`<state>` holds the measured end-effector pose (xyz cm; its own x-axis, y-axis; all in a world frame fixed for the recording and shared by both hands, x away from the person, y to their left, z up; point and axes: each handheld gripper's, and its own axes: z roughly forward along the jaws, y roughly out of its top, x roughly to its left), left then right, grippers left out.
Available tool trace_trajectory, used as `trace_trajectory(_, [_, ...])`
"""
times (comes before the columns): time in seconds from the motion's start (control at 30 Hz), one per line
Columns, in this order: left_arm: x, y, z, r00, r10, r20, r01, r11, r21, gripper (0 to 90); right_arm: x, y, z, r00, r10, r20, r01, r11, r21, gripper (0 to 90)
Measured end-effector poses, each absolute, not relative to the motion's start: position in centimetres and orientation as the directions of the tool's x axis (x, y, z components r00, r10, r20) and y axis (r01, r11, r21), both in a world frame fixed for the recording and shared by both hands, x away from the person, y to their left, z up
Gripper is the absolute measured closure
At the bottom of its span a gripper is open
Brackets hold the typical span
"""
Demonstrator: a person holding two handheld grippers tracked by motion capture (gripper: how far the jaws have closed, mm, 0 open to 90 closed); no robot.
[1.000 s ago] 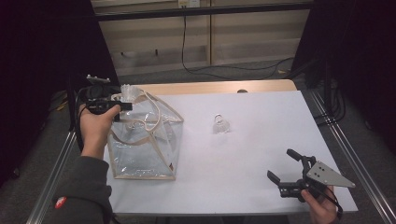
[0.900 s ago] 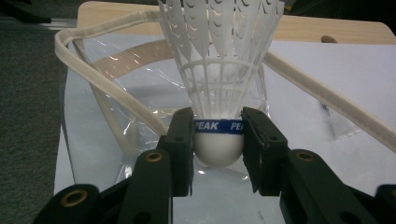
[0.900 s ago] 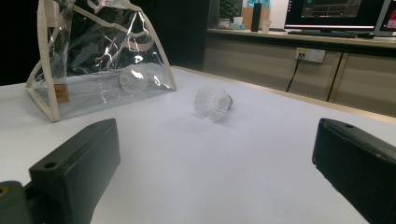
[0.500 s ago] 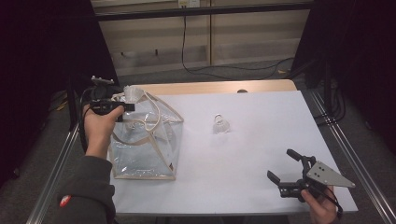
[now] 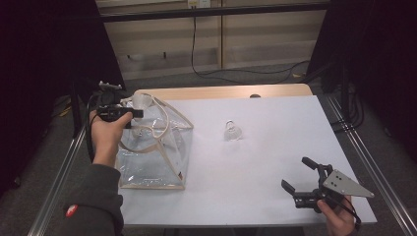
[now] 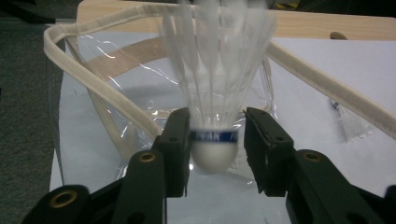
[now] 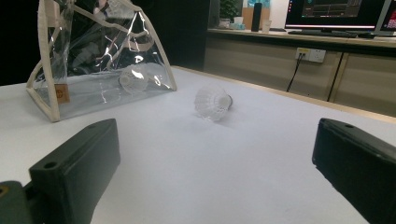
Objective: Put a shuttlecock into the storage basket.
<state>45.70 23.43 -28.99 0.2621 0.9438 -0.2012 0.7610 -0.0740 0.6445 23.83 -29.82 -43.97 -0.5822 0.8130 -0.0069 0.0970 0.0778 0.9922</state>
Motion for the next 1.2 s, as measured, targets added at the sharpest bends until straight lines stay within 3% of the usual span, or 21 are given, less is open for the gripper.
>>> trace_trajectory(0.77, [44.9, 22.9, -28.0, 0.351, 0.904, -0.242, 0.763, -0.127, 0.634, 52.7, 23.8, -29.7, -43.9, -0.581, 0.814, -0.004, 0.099, 0.075, 0.992, 0.7])
trace_trajectory(1.2, [44.4, 21.7, -27.0, 0.415, 0.870, -0.265, 0.755, -0.167, 0.634, 42.1, 23.8, -29.8, -43.9, -0.583, 0.812, -0.005, 0.098, 0.076, 0.992, 0.7])
